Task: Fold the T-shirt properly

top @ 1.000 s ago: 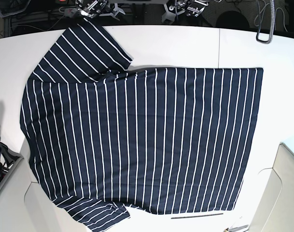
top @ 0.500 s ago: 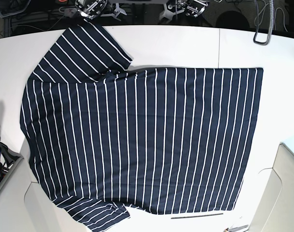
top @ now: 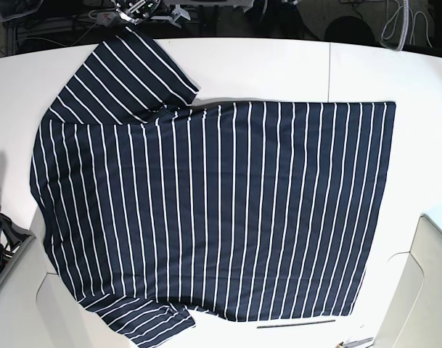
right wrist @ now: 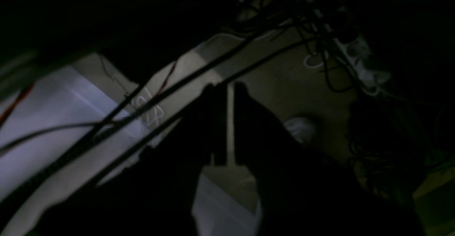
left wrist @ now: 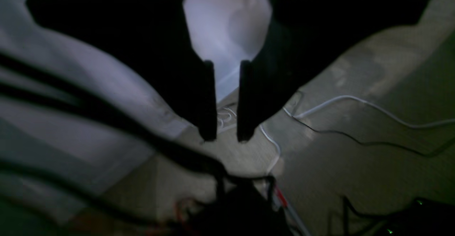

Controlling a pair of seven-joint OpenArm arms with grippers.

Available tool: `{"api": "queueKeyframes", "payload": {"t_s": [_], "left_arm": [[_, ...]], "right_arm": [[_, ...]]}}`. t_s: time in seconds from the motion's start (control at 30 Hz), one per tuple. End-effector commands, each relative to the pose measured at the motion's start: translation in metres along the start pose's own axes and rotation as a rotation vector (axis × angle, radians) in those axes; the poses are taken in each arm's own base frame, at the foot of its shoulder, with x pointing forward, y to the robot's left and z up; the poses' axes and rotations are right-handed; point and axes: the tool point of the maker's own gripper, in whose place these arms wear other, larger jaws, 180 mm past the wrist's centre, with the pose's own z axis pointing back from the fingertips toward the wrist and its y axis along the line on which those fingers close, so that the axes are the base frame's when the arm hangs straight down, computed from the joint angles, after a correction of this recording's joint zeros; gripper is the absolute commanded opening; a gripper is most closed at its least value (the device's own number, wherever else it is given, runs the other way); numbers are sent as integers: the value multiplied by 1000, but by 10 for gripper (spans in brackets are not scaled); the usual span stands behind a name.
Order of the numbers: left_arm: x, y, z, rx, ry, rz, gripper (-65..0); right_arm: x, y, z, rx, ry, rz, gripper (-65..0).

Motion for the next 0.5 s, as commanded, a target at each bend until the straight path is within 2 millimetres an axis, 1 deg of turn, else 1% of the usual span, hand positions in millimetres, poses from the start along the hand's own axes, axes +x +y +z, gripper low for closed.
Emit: {"api": "queueKeyframes", "payload": {"t_s": [0.0,0.17,0.27,0.4,0.47], "left_arm": [[0,-3,2,-13,-16,-13,-516],[-7,-3,17,6,-90,-48,-516],[-15,-6,26,8,-136,-7,-516],[-23,-1,41,36,-205,74,-516],[-28,5,52,59,-241,111,-516]], "right_arm": [[-3,8,-1,19,-7,0,-624],[-19,28,1,30,-32,14,-624],[-33,38,6,32,-50,23,-625],[-56,47,21,42,-64,-8,-625],[-67,49,32,39,-72,-6,-625]]}}
